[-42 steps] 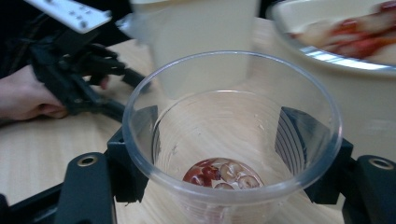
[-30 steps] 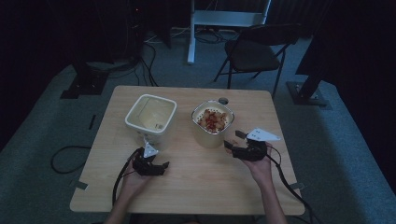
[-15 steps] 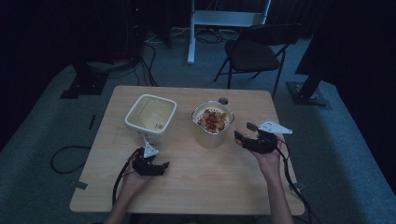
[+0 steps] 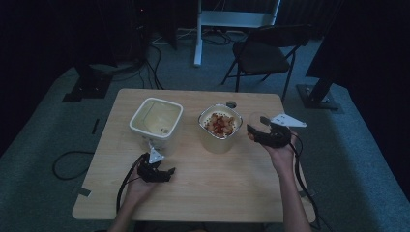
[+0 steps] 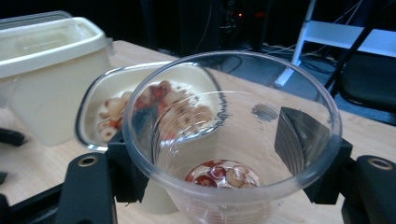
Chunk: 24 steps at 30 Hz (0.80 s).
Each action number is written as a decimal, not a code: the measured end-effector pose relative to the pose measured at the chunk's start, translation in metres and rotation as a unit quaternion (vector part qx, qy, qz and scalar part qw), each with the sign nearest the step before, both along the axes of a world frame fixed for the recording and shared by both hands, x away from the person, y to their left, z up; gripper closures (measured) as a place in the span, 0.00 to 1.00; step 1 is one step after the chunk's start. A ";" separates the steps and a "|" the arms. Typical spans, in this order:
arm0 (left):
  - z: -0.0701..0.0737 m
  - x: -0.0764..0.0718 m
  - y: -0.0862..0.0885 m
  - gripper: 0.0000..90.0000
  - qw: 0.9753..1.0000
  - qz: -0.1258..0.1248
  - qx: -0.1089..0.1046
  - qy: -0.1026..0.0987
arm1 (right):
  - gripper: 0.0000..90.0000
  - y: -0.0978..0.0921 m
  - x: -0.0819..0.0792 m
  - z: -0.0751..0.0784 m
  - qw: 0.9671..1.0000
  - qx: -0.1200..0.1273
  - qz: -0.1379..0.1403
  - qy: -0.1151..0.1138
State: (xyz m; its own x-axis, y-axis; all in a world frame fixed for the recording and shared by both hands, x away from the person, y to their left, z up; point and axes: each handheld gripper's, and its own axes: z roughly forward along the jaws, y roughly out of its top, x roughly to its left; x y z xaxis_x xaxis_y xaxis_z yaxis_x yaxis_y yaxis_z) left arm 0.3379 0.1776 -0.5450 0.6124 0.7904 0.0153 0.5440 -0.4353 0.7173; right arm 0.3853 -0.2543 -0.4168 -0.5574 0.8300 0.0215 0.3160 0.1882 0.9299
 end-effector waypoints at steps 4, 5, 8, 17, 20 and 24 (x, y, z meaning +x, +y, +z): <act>0.000 0.000 0.000 0.26 1.000 0.000 0.000 0.000 | 0.34 -0.001 0.008 0.009 1.000 0.001 -0.006 -0.005; 0.000 0.000 0.000 0.26 1.000 0.000 0.001 0.001 | 0.34 -0.001 0.010 0.011 1.000 0.000 -0.007 -0.007; 0.000 0.000 0.000 0.26 1.000 0.000 0.000 0.000 | 0.34 -0.001 0.016 0.016 1.000 0.000 -0.011 -0.010; 0.000 0.000 0.000 0.26 1.000 0.002 -0.001 0.000 | 0.34 0.001 0.033 0.029 0.999 0.026 -0.020 -0.006; 0.000 0.000 0.000 0.25 1.000 0.002 0.000 0.001 | 0.34 0.003 0.041 0.031 0.999 0.034 -0.024 -0.002; 0.000 0.000 0.000 0.25 1.000 0.001 0.000 0.001 | 0.34 0.005 0.050 0.032 0.999 0.032 -0.028 0.003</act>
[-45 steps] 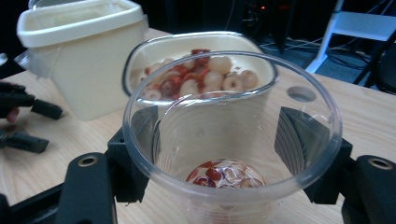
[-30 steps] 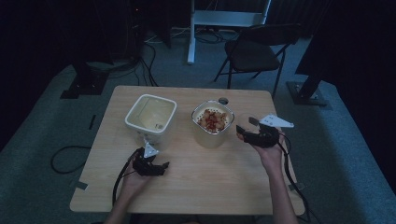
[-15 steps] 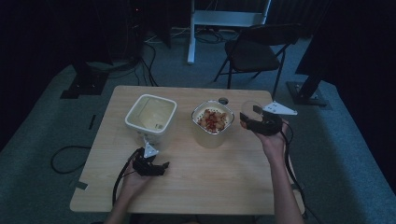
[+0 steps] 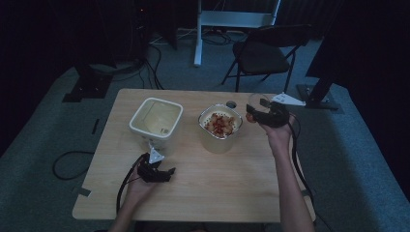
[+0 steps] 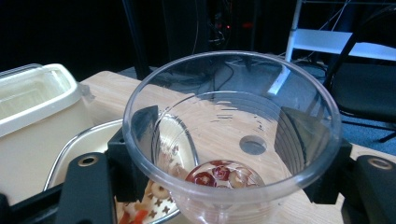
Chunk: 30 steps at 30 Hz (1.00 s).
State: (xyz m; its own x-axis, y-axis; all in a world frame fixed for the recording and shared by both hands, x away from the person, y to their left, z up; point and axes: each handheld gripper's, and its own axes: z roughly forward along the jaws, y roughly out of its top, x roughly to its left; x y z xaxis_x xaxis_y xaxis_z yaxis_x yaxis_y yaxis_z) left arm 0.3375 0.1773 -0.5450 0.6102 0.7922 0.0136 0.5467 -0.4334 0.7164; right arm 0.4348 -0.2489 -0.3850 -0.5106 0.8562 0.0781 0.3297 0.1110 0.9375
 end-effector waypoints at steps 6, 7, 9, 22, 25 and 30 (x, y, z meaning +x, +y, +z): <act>0.000 0.000 0.000 0.25 1.000 0.000 0.000 0.000 | 0.35 0.002 0.020 -0.002 1.000 -0.022 -0.017 0.008; 0.000 0.000 0.000 0.25 1.000 0.000 0.000 0.000 | 0.35 0.002 0.020 -0.002 1.000 -0.022 -0.017 0.008; 0.000 0.000 0.000 0.25 1.000 0.000 0.000 0.000 | 0.35 0.002 0.029 -0.005 0.999 -0.023 -0.026 0.018; 0.000 0.000 0.000 0.25 1.000 0.000 -0.001 0.000 | 0.35 0.024 0.044 0.005 0.997 -0.075 -0.022 0.008; 0.000 0.000 0.000 0.25 1.000 0.000 -0.001 0.000 | 0.35 0.033 0.043 0.008 0.994 -0.113 -0.016 0.002; 0.000 0.000 0.000 0.25 1.000 0.000 0.000 0.000 | 0.36 0.045 0.040 0.009 0.981 -0.191 -0.015 -0.012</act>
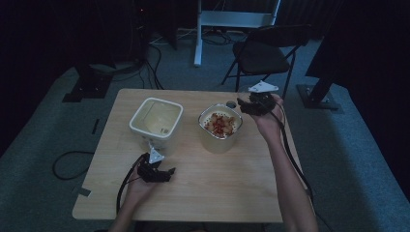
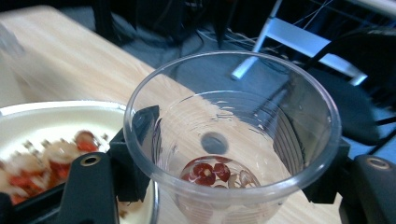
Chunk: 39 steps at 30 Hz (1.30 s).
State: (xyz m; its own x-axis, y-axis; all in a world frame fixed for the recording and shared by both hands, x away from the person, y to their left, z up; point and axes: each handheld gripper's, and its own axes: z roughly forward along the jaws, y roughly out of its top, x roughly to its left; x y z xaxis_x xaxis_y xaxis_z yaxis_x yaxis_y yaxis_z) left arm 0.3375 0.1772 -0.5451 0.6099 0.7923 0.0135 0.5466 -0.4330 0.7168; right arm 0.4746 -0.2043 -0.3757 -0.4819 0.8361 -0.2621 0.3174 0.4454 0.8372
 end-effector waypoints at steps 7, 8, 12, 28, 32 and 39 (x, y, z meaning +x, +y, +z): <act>0.000 0.000 0.000 0.25 1.000 0.000 -0.001 0.000 | 0.36 0.012 -0.005 0.001 0.997 -0.075 0.007 -0.015; 0.000 0.000 0.000 0.25 1.000 0.001 -0.002 0.000 | 0.36 0.014 -0.006 0.001 0.996 -0.092 0.009 -0.019; 0.000 0.000 0.000 0.25 1.000 0.000 -0.001 0.000 | 0.36 0.018 -0.007 0.001 0.993 -0.116 0.012 -0.024; 0.000 0.000 0.000 0.25 1.000 0.000 -0.001 -0.001 | 0.36 0.039 -0.012 -0.001 0.967 -0.247 0.030 -0.045; 0.000 0.000 0.000 0.25 1.000 0.000 -0.001 -0.001 | 0.36 0.045 -0.015 0.000 0.954 -0.293 0.037 -0.056; 0.000 0.000 0.000 0.25 1.000 0.000 -0.001 -0.001 | 0.36 0.056 -0.020 -0.002 0.930 -0.358 0.050 -0.065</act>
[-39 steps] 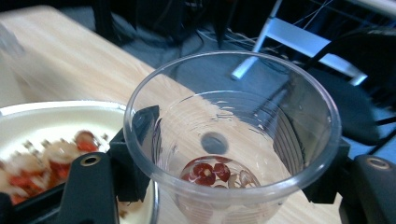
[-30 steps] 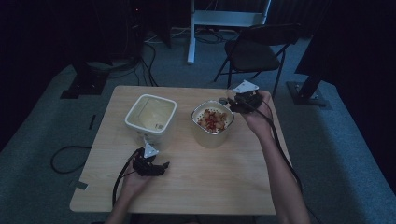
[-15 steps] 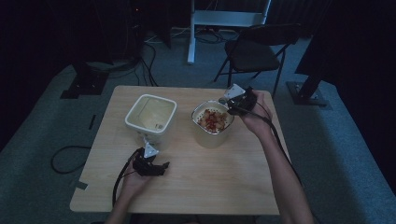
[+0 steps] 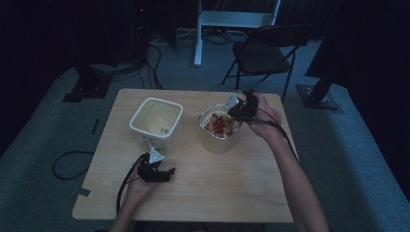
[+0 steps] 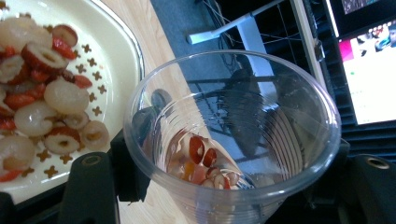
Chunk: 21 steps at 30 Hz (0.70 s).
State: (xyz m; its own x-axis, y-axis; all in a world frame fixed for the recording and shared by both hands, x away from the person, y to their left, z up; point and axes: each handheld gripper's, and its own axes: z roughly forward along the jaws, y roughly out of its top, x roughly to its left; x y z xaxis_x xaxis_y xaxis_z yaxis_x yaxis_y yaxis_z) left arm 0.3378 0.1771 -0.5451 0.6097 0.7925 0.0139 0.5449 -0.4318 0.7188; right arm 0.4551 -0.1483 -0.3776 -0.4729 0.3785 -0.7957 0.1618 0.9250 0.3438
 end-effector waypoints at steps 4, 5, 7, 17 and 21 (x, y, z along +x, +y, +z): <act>0.000 0.000 0.000 0.25 1.000 0.001 -0.001 0.000 | 0.36 0.006 -0.002 -0.001 0.999 -0.048 0.010 -0.005; 0.000 0.000 0.000 0.25 1.000 0.001 -0.001 0.000 | 0.36 0.006 -0.002 -0.001 0.999 -0.048 0.010 -0.005; 0.000 0.000 0.000 0.25 1.000 0.000 -0.001 0.000 | 0.36 0.008 -0.003 -0.002 0.998 -0.067 0.011 -0.006; 0.000 0.000 0.000 0.25 1.000 0.000 -0.001 0.000 | 0.36 0.020 -0.007 -0.007 0.987 -0.160 0.025 -0.017; 0.000 0.000 0.000 0.25 1.000 0.000 0.000 0.001 | 0.36 0.026 -0.010 -0.009 0.981 -0.190 0.033 -0.033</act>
